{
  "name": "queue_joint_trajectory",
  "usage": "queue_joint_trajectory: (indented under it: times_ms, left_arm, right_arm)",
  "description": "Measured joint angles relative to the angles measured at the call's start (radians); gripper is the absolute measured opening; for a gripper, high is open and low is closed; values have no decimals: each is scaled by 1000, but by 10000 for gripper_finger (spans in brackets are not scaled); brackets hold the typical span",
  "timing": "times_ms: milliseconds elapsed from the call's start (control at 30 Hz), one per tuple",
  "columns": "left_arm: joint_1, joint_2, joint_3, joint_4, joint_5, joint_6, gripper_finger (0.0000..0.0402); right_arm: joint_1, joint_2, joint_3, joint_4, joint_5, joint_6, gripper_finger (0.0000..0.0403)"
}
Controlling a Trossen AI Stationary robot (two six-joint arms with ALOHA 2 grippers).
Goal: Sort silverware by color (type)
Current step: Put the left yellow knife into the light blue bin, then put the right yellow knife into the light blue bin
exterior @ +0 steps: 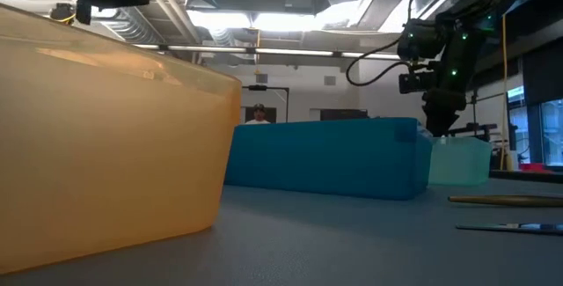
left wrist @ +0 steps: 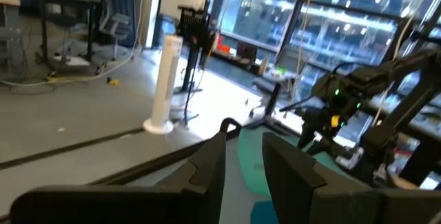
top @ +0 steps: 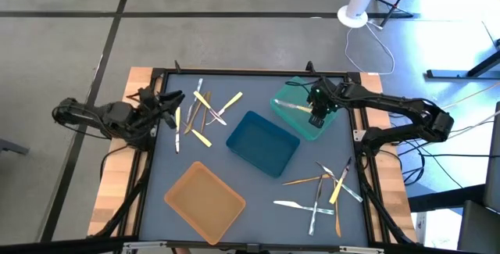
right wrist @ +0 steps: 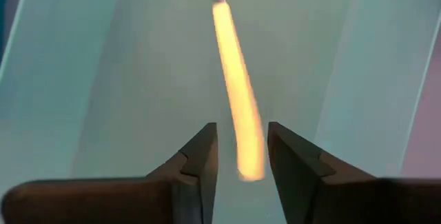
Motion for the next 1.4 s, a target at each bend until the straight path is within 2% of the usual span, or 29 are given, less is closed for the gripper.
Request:
queue_joint_trajectory:
  times_ms: [200, 333, 533, 700, 833, 967, 1267, 1400]
  left_arm:
    - [0, 97, 135, -233, 7, -160, 91]
    - [21, 159, 230, -400, 57, -300, 91]
    - [131, 268, 383, -668, 244, -499, 91]
    - [265, 372, 482, -884, 453, -606, 91]
    - [378, 439, 515, -1003, 601, -633, 91]
    - [486, 498, 515, -1058, 705, -633, 91]
    - [691, 621, 515, -1092, 727, -626, 91]
    - [770, 650, 515, -1092, 727, -536, 91]
  right_arm:
    - [0, 0, 0, 0, 1, 0, 144]
    - [0, 0, 0, 0, 1, 0, 163]
    - [0, 0, 0, 0, 1, 0, 193]
    - [0, 0, 0, 1, 1, 0, 210]
    - [0, 0, 0, 2, 1, 0, 213]
    - [0, 0, 0, 2, 1, 0, 214]
    - [0, 0, 0, 2, 1, 0, 214]
    - [0, 0, 0, 2, 1, 0, 214]
